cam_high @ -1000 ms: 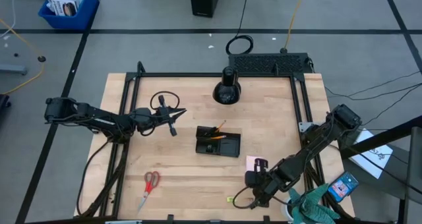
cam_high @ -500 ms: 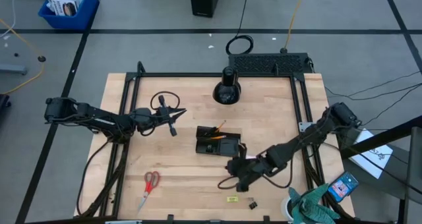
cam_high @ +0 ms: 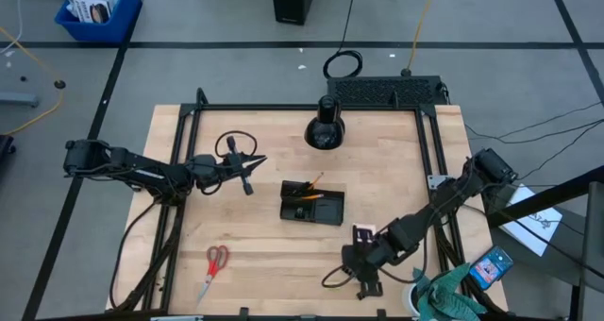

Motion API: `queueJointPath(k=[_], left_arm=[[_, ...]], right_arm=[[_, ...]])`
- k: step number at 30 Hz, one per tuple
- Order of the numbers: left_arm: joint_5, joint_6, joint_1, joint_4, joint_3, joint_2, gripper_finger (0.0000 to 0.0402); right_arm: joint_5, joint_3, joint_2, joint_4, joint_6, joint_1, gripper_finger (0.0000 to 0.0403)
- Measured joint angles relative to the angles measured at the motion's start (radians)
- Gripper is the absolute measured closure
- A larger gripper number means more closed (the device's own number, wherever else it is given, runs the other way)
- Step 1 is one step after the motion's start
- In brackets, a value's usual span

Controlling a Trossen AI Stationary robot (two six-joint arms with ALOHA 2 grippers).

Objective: Pick and place office supplies into organizer
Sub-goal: Put the black binder clip into the black desk organizer

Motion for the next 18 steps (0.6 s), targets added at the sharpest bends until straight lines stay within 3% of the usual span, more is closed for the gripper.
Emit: queueJointPath(k=[3,6,18], left_arm=[[0.000,-0.007,0.000,0.000,0.000,0.000,0.0371],[0.000,-0.007,0.000,0.000,0.000,0.000,0.0371],[0.000,0.009,0.000,-0.001,0.000,0.000,0.0371]], right_arm=[[0.003,-0.008,-0.001,0.010,0.007,-0.014,0.0194],[0.013,-0.043,-0.001,0.023,0.016,-0.039,0.0181],[-0.097,-0.218,-0.003,0.267,0.098,-0.080,0.0233]])
